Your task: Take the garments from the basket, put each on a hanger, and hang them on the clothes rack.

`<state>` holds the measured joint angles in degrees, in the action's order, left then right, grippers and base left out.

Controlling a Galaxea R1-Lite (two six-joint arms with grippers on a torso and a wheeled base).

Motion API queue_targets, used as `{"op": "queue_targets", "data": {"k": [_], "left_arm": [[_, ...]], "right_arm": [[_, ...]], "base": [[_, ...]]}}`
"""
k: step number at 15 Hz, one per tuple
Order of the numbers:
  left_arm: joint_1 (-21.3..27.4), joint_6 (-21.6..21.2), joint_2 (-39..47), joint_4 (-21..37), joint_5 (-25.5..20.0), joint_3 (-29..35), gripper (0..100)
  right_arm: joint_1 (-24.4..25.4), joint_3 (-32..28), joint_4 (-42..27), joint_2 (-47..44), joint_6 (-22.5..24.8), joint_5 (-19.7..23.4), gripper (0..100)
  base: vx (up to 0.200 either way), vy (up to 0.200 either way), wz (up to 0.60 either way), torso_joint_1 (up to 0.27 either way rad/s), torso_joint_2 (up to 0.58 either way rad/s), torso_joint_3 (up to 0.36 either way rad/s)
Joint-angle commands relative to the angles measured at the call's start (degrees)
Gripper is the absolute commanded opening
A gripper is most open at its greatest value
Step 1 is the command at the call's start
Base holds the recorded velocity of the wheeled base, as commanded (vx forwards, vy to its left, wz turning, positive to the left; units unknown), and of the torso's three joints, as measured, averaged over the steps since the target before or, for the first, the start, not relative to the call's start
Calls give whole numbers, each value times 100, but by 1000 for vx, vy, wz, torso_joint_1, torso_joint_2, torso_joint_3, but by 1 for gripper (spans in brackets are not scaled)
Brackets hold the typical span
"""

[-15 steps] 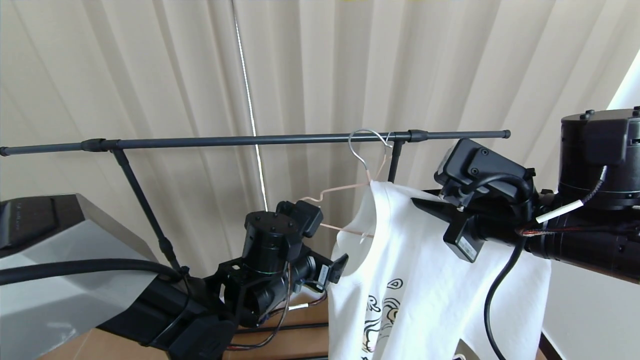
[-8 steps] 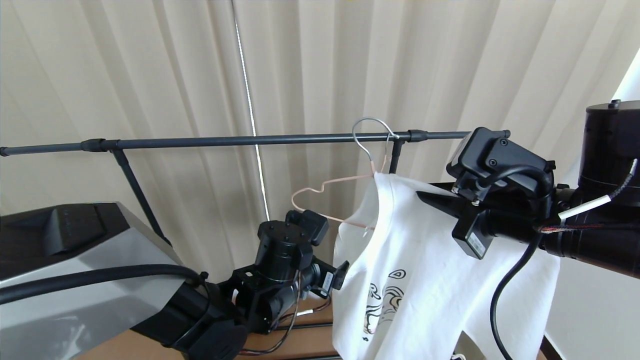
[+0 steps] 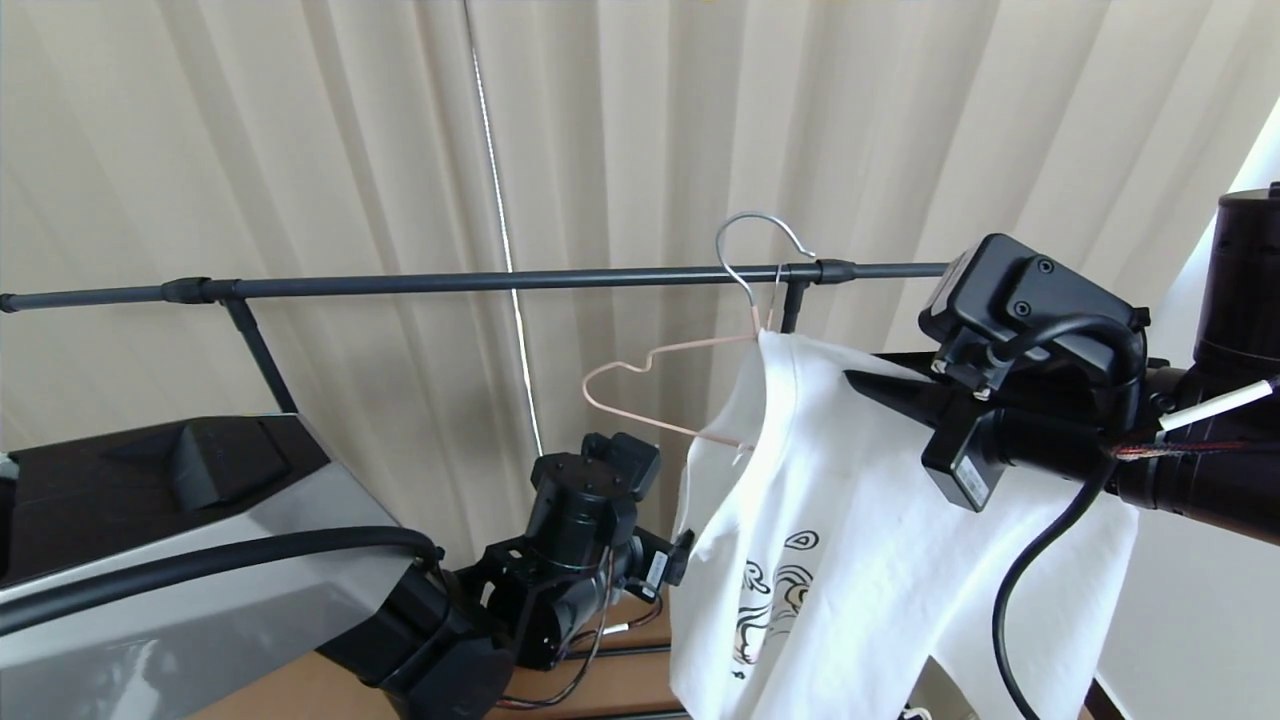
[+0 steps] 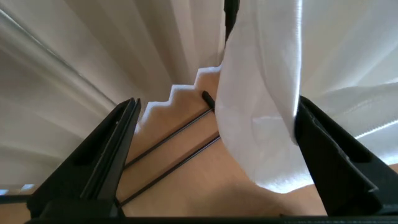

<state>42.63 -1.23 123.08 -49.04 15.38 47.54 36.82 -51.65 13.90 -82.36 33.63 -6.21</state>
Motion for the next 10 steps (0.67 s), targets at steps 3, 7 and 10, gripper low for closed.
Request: {"op": "queue_targets", "data": {"k": [3,7,10], "left_arm": [[-97,9,15,0,35,62,0],[-229,0,-214,0,35,80,0],[-405,0,-319,0,35,150,0]], "right_arm": [[1,32,-1,45,3,-4,0],[-17,85,-1,27,3,-4,0],[-60,147,-1,45,3,-4,0]], "base": [[0,0,0,0,0,0],[0,0,0,0,0,0],[0,0,0,0,0,0]]}}
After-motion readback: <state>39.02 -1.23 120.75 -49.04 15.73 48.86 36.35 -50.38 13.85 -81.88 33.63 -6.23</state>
